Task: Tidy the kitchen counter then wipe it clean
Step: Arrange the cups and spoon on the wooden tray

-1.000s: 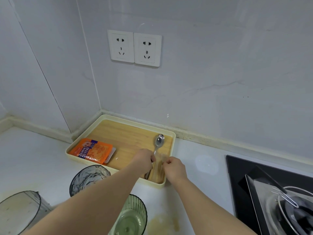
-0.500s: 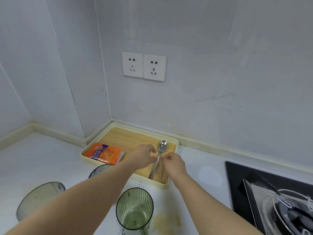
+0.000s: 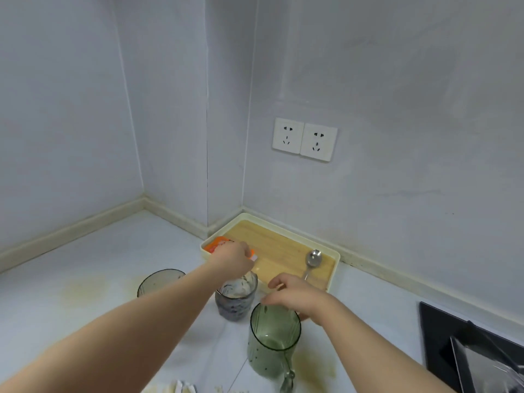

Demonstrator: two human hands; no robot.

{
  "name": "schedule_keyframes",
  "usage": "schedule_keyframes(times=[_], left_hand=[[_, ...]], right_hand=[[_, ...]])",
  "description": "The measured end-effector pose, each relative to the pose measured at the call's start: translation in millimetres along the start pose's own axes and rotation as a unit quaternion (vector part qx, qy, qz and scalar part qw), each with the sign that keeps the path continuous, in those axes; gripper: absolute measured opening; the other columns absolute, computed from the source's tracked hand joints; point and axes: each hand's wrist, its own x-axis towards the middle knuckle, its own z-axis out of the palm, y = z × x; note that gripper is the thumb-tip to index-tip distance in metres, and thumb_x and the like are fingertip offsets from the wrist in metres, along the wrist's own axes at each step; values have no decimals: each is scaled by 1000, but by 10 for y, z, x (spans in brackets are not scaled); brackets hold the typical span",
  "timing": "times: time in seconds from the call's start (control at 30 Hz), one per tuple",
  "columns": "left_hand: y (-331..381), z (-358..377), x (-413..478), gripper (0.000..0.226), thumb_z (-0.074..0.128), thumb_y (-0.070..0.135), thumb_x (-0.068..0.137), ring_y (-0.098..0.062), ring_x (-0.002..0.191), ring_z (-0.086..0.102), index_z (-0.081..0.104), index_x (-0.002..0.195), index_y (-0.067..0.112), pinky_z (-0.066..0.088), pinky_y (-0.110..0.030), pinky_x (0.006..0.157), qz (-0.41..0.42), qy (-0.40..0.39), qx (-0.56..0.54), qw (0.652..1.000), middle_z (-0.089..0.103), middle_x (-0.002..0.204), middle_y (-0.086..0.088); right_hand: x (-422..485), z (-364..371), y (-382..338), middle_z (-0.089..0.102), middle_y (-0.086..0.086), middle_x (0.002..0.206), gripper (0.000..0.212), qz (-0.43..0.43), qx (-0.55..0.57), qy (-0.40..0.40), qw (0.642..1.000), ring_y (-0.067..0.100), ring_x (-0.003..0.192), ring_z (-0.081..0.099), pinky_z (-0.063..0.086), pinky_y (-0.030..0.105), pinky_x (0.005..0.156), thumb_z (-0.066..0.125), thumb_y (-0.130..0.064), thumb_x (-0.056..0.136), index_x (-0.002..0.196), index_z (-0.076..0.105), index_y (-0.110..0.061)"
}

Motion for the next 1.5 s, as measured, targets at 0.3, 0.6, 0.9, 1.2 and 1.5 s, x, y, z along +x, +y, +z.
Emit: schedule_keyframes(times=[0.3, 0.6, 0.9, 1.2, 1.5], left_hand=[[-369, -85, -443, 47, 53, 42, 86, -26, 143, 12, 46, 132, 34, 17, -42, 113, -23, 80, 44, 996, 27, 150, 5], [-884, -184, -748, 74, 64, 47, 80, -33, 144, 5, 29, 143, 33, 18, -46, 113, -135, 34, 54, 989, 12, 156, -4], [-1091, -192, -868, 102, 77, 43, 70, -33, 115, 50, 14, 148, 27, 50, -36, 92, -146, -8, -43, 988, 23, 142, -14], [-1043, -310, -880, 94, 79, 37, 65, -31, 99, 58, 27, 142, 26, 54, -31, 69, -139, -16, -42, 989, 28, 128, -10], [-790, -964, -682, 91, 74, 41, 70, -28, 104, 48, 25, 145, 27, 54, -33, 71, -105, 73, -91, 988, 27, 139, -12]], right_hand=[[68, 253, -44, 55, 7, 91, 29, -36, -95, 89, 991, 24, 81, 53, 41, 23, 55, 43, -5, 88, 101, 65, -17], [52, 581, -281, 50, 4, 83, 17, -64, -35, 102, 992, 29, 74, 57, 58, 38, 57, 45, 0, 86, 86, 57, -13], [8, 839, -458, 54, 4, 93, 12, -113, -49, 89, 988, 30, 77, 62, 59, 44, 67, 52, -6, 87, 83, 55, -17], [-14, 783, -583, 54, 1, 88, 11, -146, -79, 80, 983, 23, 83, 57, 58, 38, 72, 59, -8, 88, 82, 58, -18], [-28, 187, -1009, 58, 2, 80, 16, -175, 78, 115, 975, 19, 74, 57, 50, 26, 49, 64, -8, 84, 73, 59, -19]])
